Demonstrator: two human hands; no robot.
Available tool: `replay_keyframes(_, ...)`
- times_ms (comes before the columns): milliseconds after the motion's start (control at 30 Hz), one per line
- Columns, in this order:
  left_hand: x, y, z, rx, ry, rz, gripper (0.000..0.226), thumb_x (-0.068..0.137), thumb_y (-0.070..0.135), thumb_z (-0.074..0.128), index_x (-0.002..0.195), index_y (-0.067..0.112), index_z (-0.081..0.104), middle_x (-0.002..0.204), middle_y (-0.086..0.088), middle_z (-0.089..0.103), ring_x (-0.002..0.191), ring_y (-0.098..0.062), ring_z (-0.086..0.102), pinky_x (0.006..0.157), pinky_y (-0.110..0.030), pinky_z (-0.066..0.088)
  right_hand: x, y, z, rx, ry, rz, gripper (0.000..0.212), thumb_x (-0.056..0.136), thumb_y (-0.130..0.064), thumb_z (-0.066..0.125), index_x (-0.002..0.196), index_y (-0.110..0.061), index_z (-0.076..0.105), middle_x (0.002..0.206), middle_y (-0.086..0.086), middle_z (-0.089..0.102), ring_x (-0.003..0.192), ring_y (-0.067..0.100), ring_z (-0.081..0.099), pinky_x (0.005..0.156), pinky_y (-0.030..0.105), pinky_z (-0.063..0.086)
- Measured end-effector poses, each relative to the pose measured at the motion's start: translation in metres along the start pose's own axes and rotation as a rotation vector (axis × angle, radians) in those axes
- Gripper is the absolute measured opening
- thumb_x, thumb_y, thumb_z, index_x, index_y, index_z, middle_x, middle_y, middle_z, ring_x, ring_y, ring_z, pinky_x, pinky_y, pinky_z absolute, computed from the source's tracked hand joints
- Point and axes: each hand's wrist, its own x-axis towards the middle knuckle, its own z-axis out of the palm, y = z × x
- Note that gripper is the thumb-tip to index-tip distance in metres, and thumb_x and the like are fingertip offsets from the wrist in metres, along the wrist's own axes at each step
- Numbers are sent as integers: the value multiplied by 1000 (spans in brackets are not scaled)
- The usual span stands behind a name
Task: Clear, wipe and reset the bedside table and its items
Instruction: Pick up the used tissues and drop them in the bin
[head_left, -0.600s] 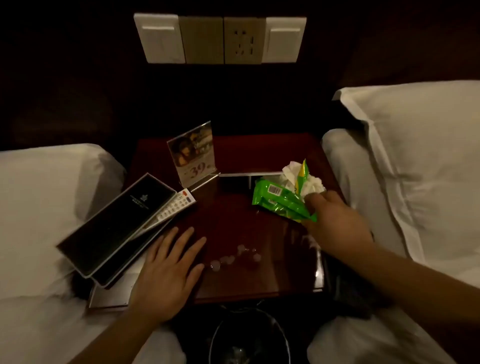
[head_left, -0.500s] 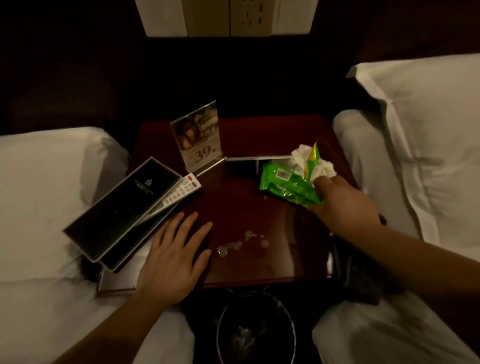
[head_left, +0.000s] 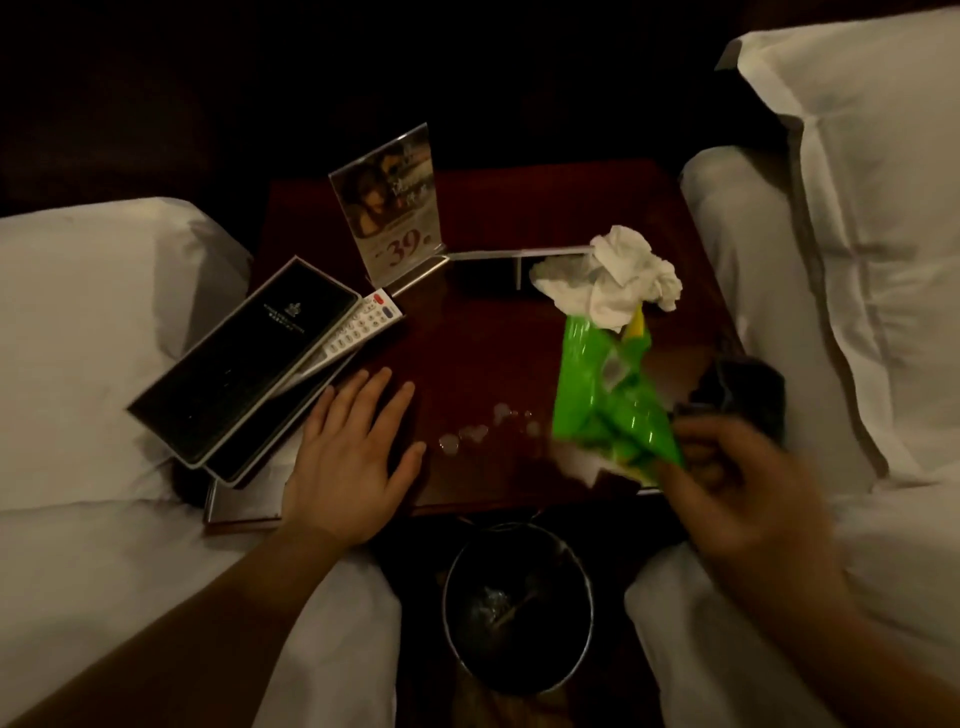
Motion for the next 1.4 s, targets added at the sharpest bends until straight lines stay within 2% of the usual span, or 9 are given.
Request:
replay_keyframes(100,-1,1,0,-5,4,0,66,97,56,31,153,22,37,160,-7,36,150,-26,26,121,-49,21,-70,13,14,-58,-97,-40,51,72,-20,80,102,-57,59,86,-25,68,66,-7,63,58,7,47)
replay_keyframes(233,-2,0,1,1,17,-5,65,97,56,30,153,23,37,160,-7,35,150,-26,26,122,-48,19,-129,55,51,-269,-299,123,68,58,-24,87,111,-52,54,81,-22,69,68,2,67,60,12,46)
replay_keyframes(333,-4,1,2,-10,29,-6,65,97,56,30,152,22,38,159,-7,35,150,-26,26,122,-49,20,-141,87,76,-395,-438,294,60,67,-36,72,114,-54,40,83,-23,57,85,3,65,66,15,45)
replay_keyframes(400,-4,1,2,-24,36,-7,65,97,55,30,152,22,38,159,-7,35,150,-26,26,121,-50,21,-140,102,91,-443,-514,351,40,75,-37,61,112,-48,51,90,-19,57,97,8,65,76,22,49)
replay_keyframes(633,-5,0,6,-29,50,-1,65,97,54,30,152,21,38,160,-8,35,150,-26,26,121,-51,20,-129,124,122,-401,-656,383,31,85,-31,58,116,-36,61,114,-8,67,102,11,64,81,24,50)
replay_keyframes(767,-9,1,6,-38,22,-7,65,96,54,30,152,22,37,161,-7,34,150,-26,25,122,-50,18,-122,99,108,-325,-576,289,26,86,-28,63,110,-37,67,105,-12,68,93,4,64,76,13,45)
replay_keyframes(967,-11,-8,6,-134,17,-29,66,94,61,32,151,29,40,161,0,34,150,-21,24,121,-48,20,-46,13,47,-137,-177,-121,20,82,-37,59,101,-37,65,73,-30,54,68,-13,56,63,-1,39)
replay_keyframes(1167,-4,1,2,-126,13,-70,63,94,61,30,149,32,43,158,4,37,149,-20,26,118,-48,23,114,-2,29,-424,9,-188,38,90,-25,62,128,-21,59,122,4,58,101,23,61,82,37,52)
replay_keyframes(1400,-6,2,2,-110,25,-46,63,94,57,32,148,27,46,156,-2,41,148,-24,31,118,-48,25,170,26,49,-750,17,-211,57,88,-29,65,140,-23,42,139,16,40,107,37,56,76,44,55)
